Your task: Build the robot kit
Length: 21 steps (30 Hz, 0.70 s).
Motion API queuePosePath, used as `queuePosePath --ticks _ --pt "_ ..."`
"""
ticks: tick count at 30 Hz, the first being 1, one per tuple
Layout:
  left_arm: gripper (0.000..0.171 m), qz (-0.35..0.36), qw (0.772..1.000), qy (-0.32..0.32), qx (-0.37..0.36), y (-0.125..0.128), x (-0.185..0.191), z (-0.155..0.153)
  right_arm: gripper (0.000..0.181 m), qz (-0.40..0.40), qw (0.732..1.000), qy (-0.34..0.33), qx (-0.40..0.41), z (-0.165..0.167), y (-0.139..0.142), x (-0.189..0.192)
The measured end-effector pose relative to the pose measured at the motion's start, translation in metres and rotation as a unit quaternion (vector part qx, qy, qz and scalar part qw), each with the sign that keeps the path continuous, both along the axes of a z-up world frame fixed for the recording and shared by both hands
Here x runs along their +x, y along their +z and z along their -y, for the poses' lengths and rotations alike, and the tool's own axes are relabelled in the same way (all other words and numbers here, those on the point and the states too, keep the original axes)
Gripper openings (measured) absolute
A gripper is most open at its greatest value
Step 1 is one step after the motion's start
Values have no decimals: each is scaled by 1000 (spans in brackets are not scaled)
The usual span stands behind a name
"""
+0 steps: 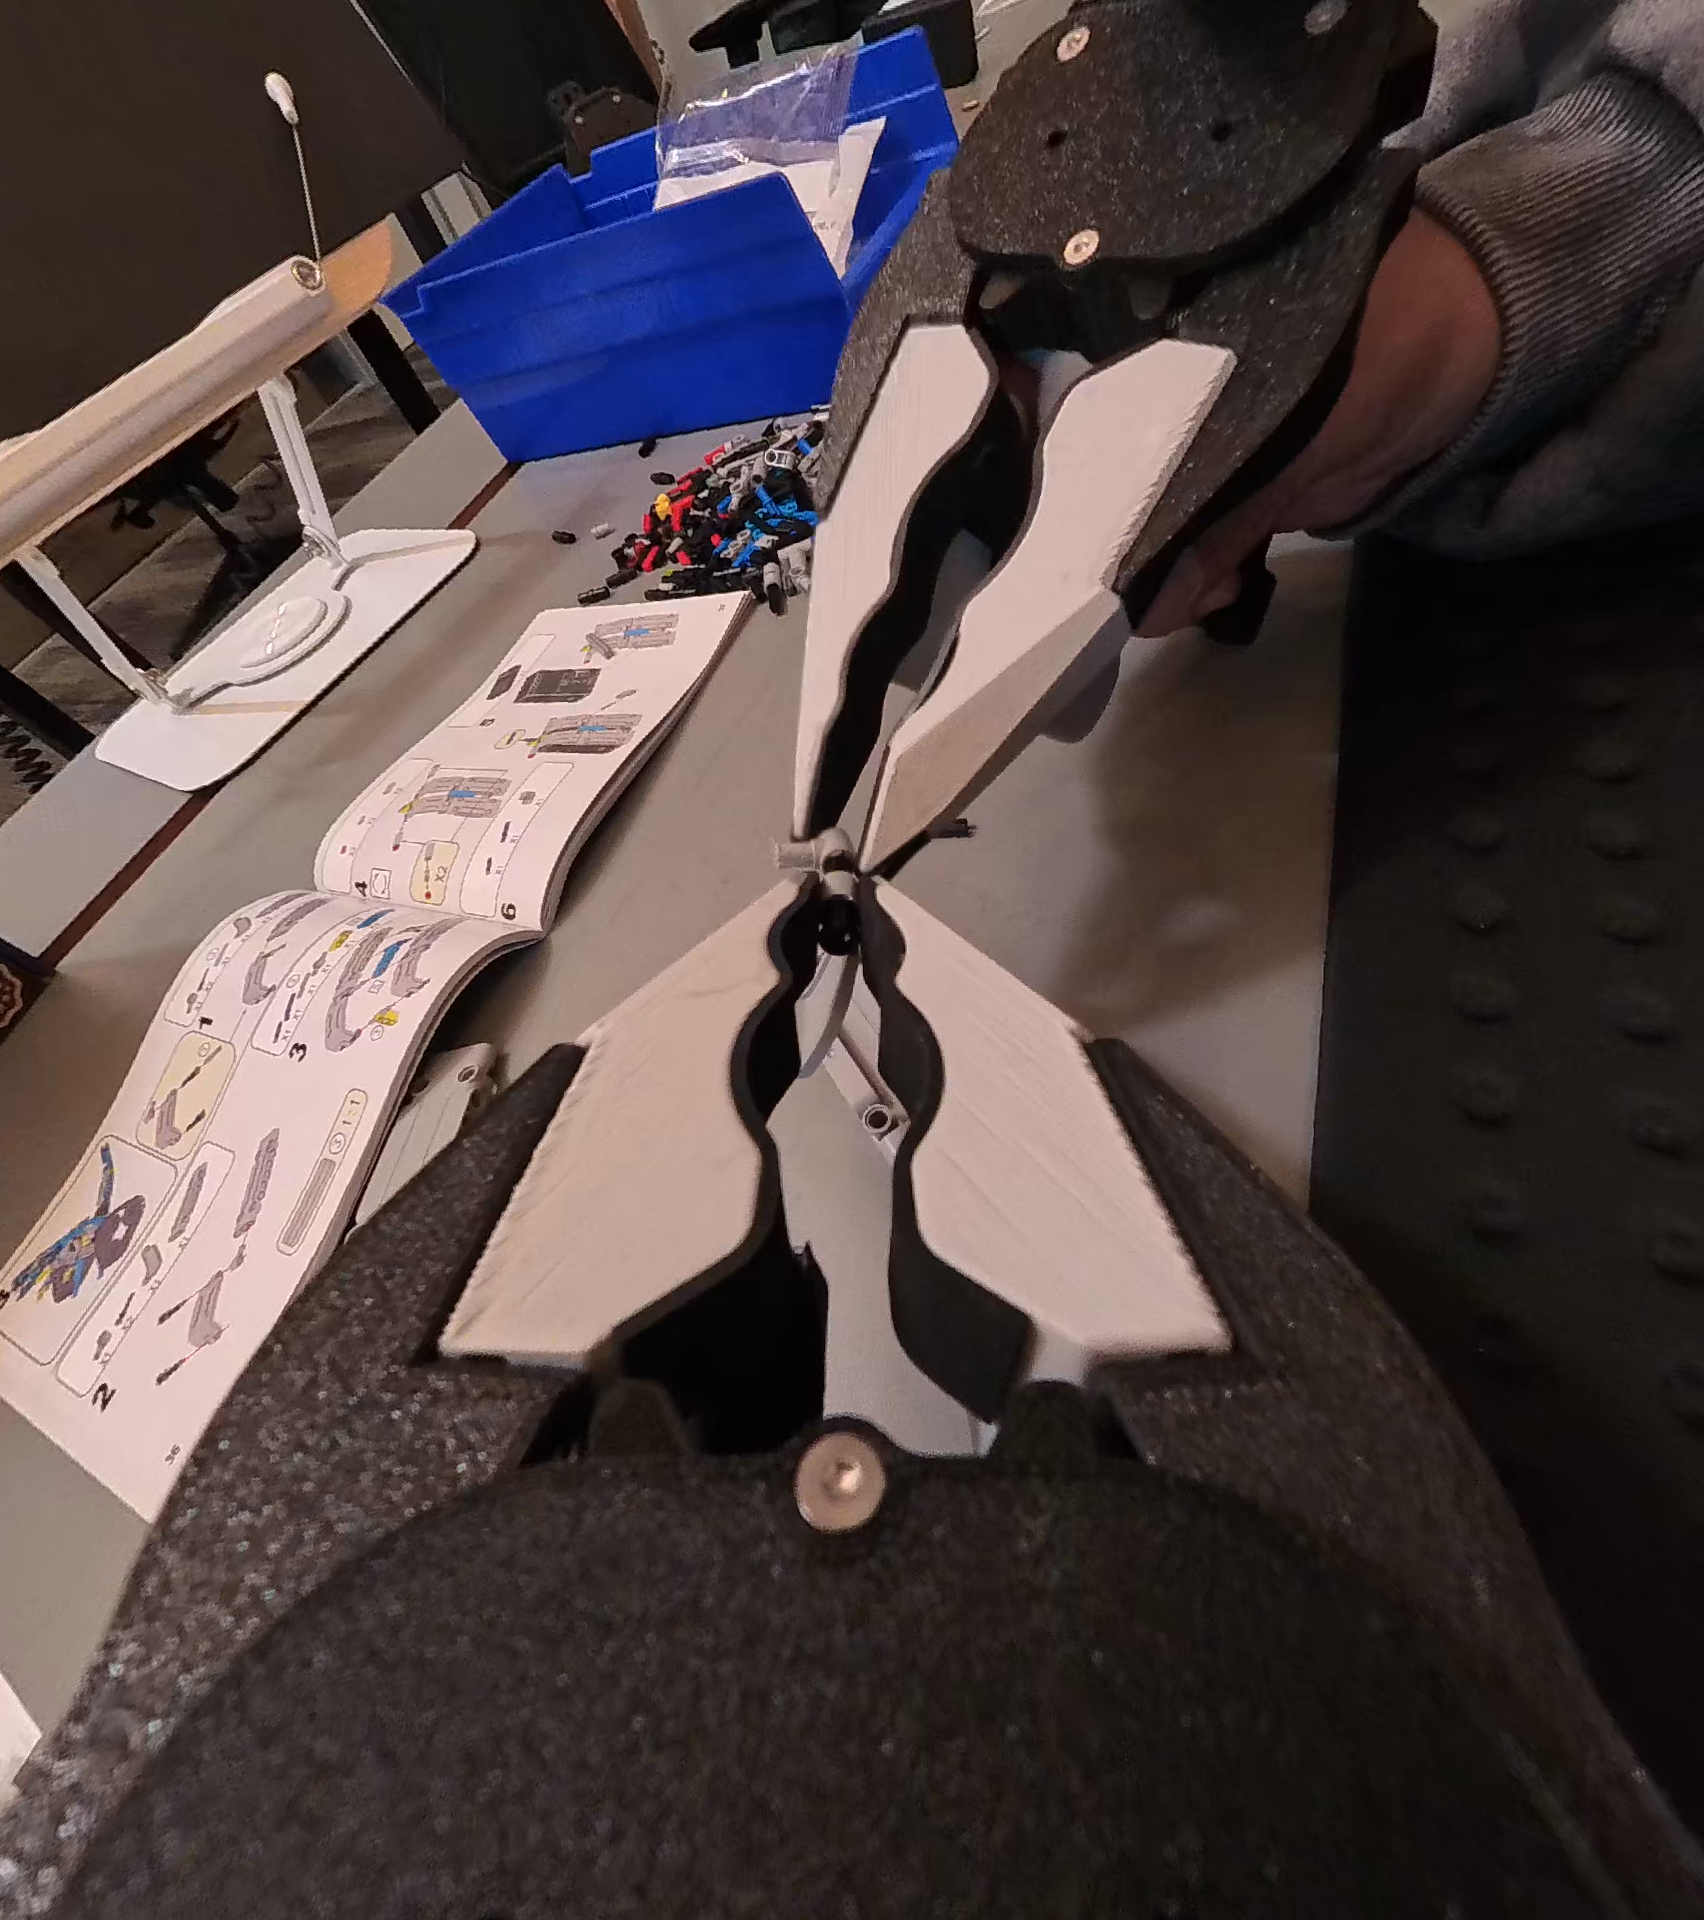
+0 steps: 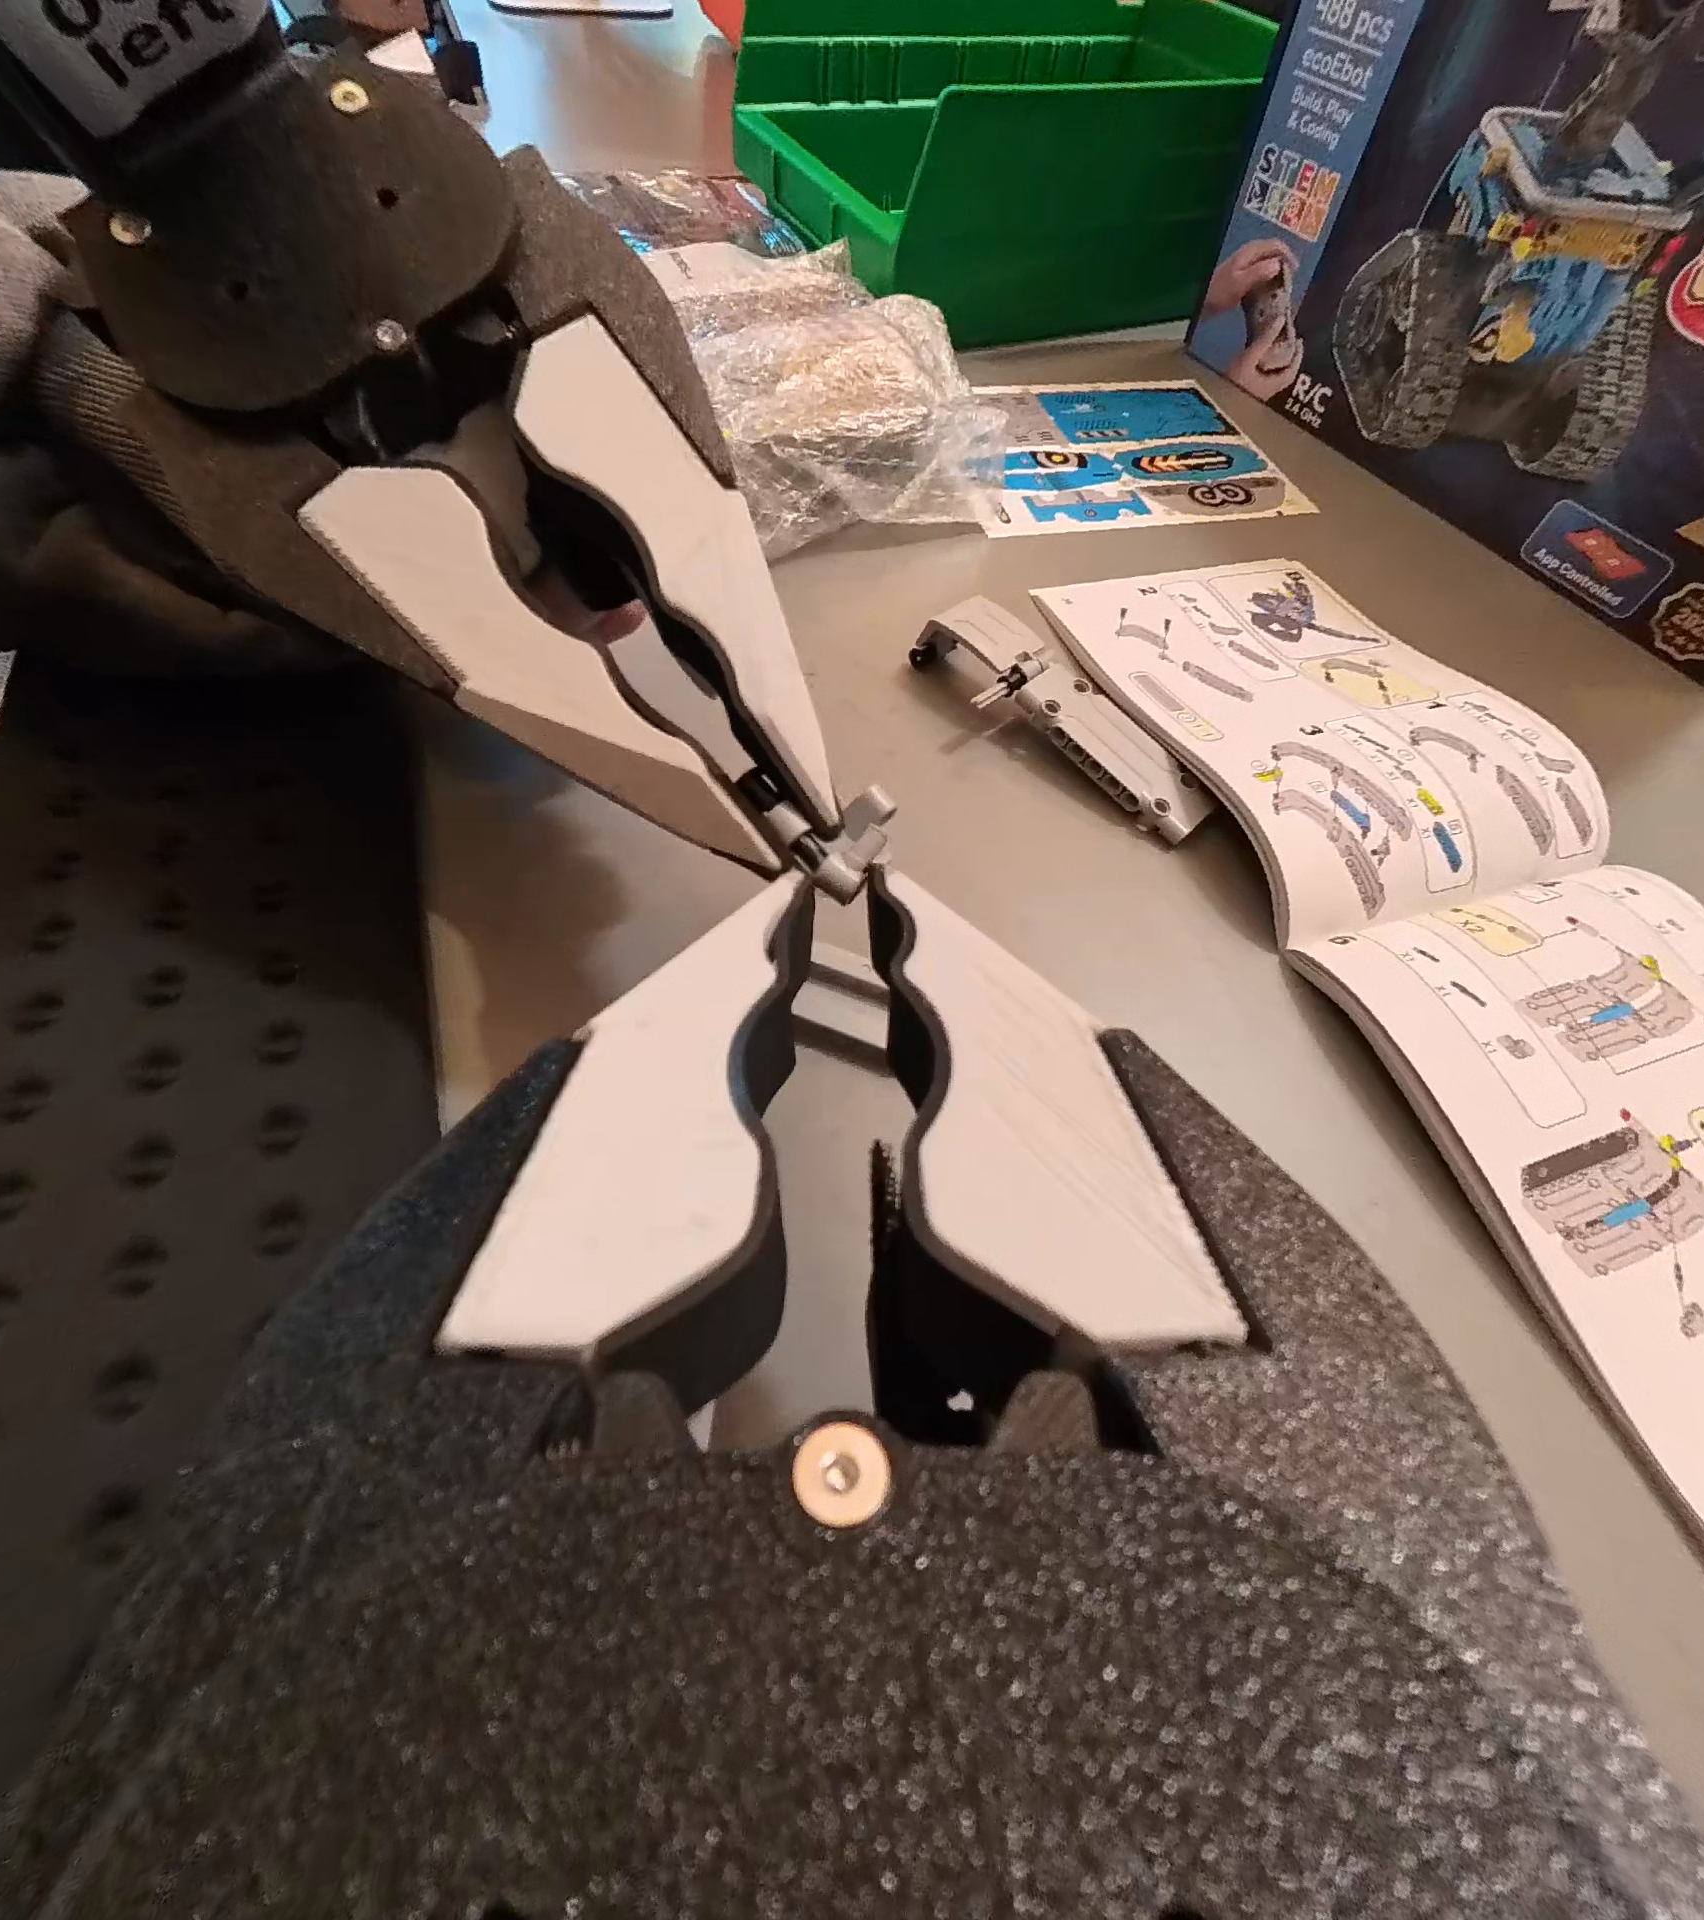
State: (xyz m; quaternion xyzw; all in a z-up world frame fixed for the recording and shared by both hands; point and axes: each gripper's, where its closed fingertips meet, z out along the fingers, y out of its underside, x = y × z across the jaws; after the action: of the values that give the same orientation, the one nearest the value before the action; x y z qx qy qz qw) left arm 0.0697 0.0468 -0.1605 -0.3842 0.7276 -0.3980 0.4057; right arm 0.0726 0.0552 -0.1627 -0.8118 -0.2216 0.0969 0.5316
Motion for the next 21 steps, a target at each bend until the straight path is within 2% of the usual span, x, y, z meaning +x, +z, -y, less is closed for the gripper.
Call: queuePosePath --ticks 7,11,16,21 --pt "6 0 1000 -4 10 -1 0 2 9 -4 1000 7 -2 3 -2 -1" --pt "6 -2 999 -8 32 -5 0 5 12 -80 995 26 -49 9 -4 -4" --pt "6 2 999 -17 45 -6 0 11 24 -173 980 57 -75 13 0 -11" --pt "6 -2 997 -3 77 -10 1 8 20 -164 982 39 -86 10 -6 -7"
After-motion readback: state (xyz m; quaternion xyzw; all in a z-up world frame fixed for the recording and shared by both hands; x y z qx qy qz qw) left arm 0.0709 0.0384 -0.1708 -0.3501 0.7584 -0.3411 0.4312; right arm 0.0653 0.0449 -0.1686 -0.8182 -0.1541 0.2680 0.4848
